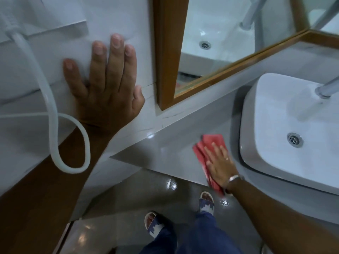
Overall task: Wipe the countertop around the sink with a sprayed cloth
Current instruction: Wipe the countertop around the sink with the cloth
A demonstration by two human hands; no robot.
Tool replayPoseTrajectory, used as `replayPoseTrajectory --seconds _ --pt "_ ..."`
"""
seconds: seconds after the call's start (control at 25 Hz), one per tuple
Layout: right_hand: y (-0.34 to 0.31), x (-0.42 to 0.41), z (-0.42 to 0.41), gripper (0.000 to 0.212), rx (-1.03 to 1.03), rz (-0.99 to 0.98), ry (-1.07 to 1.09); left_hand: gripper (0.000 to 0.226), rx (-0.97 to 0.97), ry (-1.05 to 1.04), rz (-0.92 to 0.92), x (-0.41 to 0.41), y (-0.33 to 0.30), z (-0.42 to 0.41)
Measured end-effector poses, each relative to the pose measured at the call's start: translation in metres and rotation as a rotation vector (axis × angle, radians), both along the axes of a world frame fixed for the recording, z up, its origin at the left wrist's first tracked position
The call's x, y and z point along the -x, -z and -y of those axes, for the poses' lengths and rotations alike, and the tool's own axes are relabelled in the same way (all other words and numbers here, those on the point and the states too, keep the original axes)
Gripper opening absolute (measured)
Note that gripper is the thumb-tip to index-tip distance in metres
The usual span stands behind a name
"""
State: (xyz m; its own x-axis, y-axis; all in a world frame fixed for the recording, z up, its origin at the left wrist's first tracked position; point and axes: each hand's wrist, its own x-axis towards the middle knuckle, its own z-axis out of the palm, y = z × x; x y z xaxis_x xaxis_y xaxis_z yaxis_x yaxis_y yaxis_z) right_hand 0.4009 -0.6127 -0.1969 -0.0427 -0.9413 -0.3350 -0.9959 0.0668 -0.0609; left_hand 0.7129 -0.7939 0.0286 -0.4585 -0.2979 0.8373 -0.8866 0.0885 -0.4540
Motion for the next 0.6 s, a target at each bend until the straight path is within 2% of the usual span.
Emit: replayPoseTrajectory --seconds 0.08,0.12,0.16,0.24,0.28,0.32,0.36,0.44,0.52,0.6 --pt "-0.004 -0.013 0.047 0.062 0.030 0.057 0.396 0.071 0.011 0.005 0.020 0.000 0.000 0.001" --pt "-0.006 -0.034 0.063 0.062 0.027 0.084 0.449 0.071 0.024 -0.005 0.032 -0.001 0.000 0.002" --pt "-0.003 -0.053 0.066 0.062 0.046 0.082 0.352 0.072 0.036 -0.006 0.042 -0.002 0.000 0.003" --pt "-0.001 -0.066 0.025 0.060 0.003 0.084 -0.072 0.073 0.018 0.044 0.030 -0.003 0.002 0.004" --pt "0.000 -0.051 -0.009 0.060 -0.014 0.055 -0.247 0.075 0.001 0.074 0.006 -0.004 0.004 0.005" --pt "-0.005 -0.024 -0.040 0.061 -0.005 0.018 -0.315 0.077 -0.013 0.095 -0.022 -0.005 0.006 0.006" --pt "-0.011 0.006 -0.064 0.063 0.018 -0.011 -0.299 0.081 -0.026 0.105 -0.042 -0.007 0.010 0.008" --pt "-0.020 0.050 -0.083 0.071 0.113 -0.006 -0.036 0.085 -0.070 0.115 -0.059 -0.010 0.020 0.014" --pt "-0.025 0.035 -0.068 0.075 0.072 -0.053 0.192 0.084 -0.165 0.135 -0.093 -0.016 0.035 0.022" --pt "-0.014 -0.017 -0.046 0.070 0.093 -0.039 0.217 0.084 -0.257 0.160 -0.133 -0.022 0.047 0.031"
